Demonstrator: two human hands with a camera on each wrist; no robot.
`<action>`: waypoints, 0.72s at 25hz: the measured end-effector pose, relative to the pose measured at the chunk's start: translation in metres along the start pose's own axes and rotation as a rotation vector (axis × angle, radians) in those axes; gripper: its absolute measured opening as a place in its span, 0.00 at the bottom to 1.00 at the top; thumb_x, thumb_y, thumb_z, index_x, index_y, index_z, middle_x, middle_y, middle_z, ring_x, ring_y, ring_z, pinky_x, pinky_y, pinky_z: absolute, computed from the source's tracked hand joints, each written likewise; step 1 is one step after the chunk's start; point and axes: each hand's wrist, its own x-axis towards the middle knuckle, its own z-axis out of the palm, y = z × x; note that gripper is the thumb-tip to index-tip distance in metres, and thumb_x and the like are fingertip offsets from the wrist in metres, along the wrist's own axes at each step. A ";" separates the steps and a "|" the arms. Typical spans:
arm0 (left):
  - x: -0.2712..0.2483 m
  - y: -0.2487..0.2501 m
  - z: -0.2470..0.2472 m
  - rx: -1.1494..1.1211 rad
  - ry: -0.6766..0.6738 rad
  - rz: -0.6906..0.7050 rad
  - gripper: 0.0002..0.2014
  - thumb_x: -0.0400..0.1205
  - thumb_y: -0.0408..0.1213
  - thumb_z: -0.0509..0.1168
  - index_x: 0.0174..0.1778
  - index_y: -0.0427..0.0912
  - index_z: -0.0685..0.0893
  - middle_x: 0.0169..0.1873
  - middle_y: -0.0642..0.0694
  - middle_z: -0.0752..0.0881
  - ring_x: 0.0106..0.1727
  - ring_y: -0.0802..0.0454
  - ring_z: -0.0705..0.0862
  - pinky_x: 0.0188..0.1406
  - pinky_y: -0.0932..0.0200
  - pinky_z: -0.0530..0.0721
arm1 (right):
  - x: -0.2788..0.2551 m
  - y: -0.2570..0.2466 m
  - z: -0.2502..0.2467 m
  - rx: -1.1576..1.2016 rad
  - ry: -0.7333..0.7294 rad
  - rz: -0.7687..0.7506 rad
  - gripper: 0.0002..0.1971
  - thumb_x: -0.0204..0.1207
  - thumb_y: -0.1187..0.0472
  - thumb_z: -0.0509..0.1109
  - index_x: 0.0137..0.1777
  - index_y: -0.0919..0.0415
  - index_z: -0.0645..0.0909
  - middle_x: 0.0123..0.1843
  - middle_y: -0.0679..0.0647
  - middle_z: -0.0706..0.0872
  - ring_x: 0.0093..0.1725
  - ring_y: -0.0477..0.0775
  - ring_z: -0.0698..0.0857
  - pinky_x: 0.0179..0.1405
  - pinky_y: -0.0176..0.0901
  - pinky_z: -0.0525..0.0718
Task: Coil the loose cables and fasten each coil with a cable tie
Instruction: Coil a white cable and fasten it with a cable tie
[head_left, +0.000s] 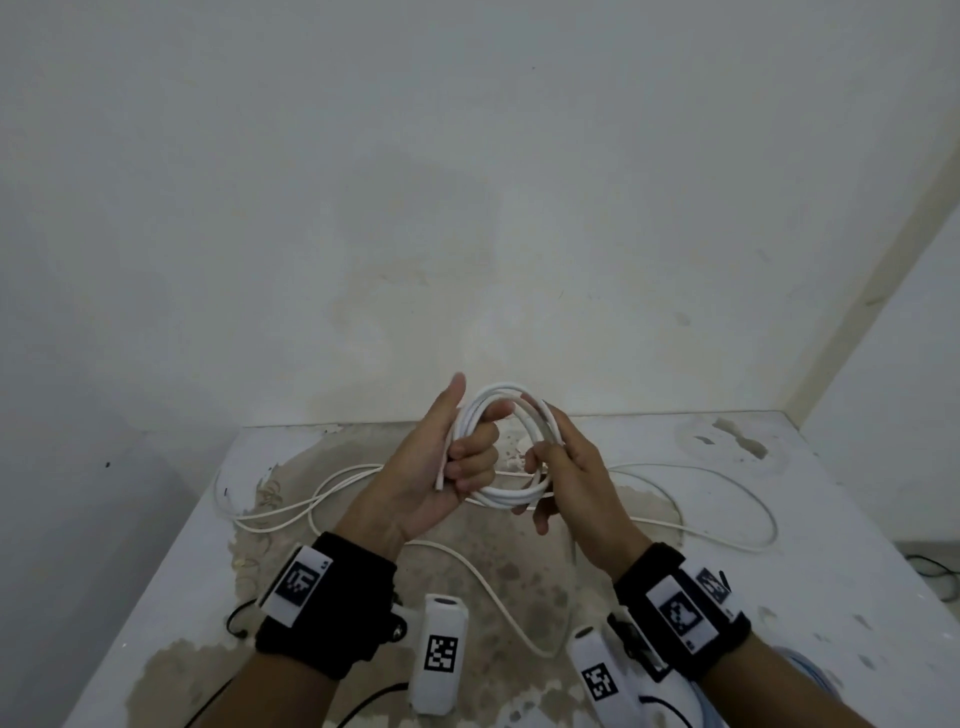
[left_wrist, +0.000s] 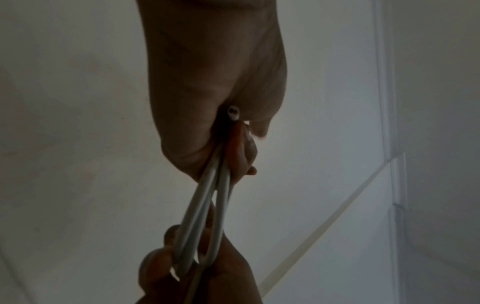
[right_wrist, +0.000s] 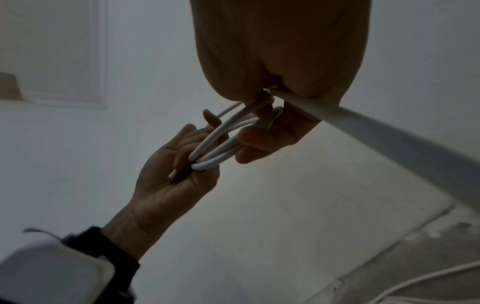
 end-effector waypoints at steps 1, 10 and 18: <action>-0.001 0.001 0.002 0.039 0.020 0.022 0.19 0.85 0.51 0.55 0.47 0.38 0.81 0.19 0.53 0.61 0.15 0.61 0.58 0.16 0.65 0.54 | 0.001 -0.001 -0.001 -0.026 -0.001 -0.005 0.24 0.90 0.63 0.53 0.77 0.37 0.74 0.40 0.58 0.79 0.26 0.54 0.81 0.17 0.41 0.76; -0.001 0.010 -0.018 -0.196 0.013 0.108 0.16 0.87 0.48 0.52 0.37 0.45 0.73 0.18 0.54 0.65 0.14 0.63 0.63 0.10 0.69 0.62 | 0.007 0.020 -0.018 -0.213 -0.175 0.068 0.17 0.91 0.47 0.52 0.75 0.33 0.74 0.38 0.50 0.76 0.24 0.44 0.65 0.22 0.36 0.65; -0.007 0.058 -0.064 -0.497 0.015 0.405 0.18 0.90 0.45 0.50 0.46 0.41 0.81 0.22 0.54 0.70 0.16 0.58 0.67 0.15 0.68 0.66 | 0.020 0.019 -0.068 -0.583 0.014 -0.288 0.11 0.88 0.59 0.64 0.62 0.46 0.86 0.38 0.45 0.85 0.32 0.40 0.78 0.35 0.32 0.75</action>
